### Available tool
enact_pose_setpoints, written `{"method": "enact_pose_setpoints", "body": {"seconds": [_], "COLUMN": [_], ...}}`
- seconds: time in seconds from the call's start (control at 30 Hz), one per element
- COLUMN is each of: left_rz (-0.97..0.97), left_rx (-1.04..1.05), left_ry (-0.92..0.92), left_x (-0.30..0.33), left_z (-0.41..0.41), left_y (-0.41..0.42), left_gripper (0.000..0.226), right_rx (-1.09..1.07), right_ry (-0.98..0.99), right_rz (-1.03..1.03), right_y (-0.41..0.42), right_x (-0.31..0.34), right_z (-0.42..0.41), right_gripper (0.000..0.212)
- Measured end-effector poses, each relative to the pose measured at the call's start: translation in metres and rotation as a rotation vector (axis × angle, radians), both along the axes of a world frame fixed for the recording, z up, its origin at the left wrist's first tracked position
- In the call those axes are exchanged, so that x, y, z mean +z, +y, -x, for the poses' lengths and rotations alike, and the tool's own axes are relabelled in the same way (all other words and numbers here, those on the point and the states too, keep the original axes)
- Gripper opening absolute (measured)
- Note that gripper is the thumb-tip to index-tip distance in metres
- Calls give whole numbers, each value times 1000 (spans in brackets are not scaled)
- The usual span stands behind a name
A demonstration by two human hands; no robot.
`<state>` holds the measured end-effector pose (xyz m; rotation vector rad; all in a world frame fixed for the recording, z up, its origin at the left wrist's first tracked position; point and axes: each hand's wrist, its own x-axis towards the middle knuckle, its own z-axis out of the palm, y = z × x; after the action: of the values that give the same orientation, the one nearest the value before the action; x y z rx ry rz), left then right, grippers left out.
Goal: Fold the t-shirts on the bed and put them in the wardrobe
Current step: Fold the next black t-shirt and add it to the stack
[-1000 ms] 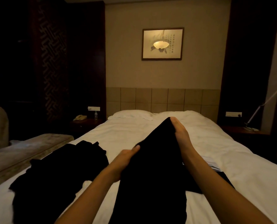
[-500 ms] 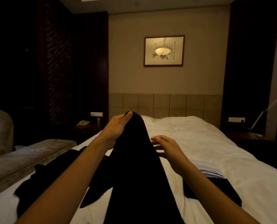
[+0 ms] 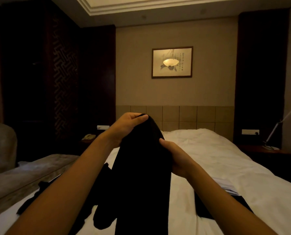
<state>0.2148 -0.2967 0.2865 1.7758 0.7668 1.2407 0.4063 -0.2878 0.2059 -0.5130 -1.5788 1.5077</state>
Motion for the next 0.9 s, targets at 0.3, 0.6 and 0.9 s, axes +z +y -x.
{"method": "enact_pose_setpoints", "body": {"seconds": [0.3, 0.6, 0.9], "left_rz": [63, 136, 315], "left_rx": [90, 65, -168], "left_ry": [-225, 60, 637], "left_x": [-3, -10, -23], "left_z": [33, 52, 16], "left_y": [5, 15, 1], "left_gripper": [25, 23, 27], "right_rx": [-24, -305, -480], "right_ry": [-219, -167, -290], "right_rz": [-36, -41, -221], "right_y": [2, -6, -10], "right_x": [10, 43, 82], "right_z": [-45, -71, -42], "right_gripper": [53, 39, 30]}}
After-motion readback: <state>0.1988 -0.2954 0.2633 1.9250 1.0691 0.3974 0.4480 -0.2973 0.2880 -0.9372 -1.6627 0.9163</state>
